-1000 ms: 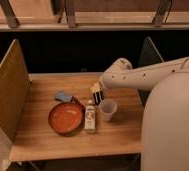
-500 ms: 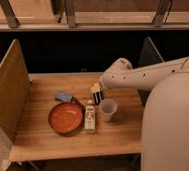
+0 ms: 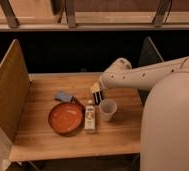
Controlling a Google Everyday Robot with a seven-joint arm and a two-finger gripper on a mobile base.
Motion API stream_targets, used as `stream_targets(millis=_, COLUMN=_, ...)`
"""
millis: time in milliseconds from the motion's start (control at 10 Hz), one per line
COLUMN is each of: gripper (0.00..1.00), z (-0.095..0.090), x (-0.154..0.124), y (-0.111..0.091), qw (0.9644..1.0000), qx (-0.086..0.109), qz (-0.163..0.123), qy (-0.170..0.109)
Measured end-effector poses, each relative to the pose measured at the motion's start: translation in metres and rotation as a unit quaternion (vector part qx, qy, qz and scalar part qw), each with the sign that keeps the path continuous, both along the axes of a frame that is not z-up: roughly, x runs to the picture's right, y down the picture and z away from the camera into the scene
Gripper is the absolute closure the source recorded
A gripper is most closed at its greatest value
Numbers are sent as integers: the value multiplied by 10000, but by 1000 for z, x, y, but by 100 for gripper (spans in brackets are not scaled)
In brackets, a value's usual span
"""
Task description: Place the pepper on the white sponge
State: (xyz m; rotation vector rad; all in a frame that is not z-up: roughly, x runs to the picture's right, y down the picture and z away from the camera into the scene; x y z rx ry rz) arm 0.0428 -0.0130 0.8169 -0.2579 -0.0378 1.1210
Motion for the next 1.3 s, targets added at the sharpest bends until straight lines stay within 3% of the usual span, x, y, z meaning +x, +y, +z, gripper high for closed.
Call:
stream_targets(millis=200, gripper=20, z=16, x=-55, y=13, qw=9982, qx=-215, qz=-488, qy=-272)
stream_targets(millis=500, gripper=20, z=37, x=-94, y=27, qw=9932, qx=-506, qz=-974, qy=-375)
stream_targets(millis=700, gripper=20, z=52, x=-99, y=31, qw=9913, qx=-664, qz=-1097, qy=-295)
stream_targets(millis=1200, gripper=20, z=54, x=-97, y=32, qw=9912, qx=-696, qz=-1091, qy=-274)
stream_targets(millis=1300, gripper=20, z=65, x=-96, y=41, qw=9902, qx=-831, qz=-1090, qy=-256)
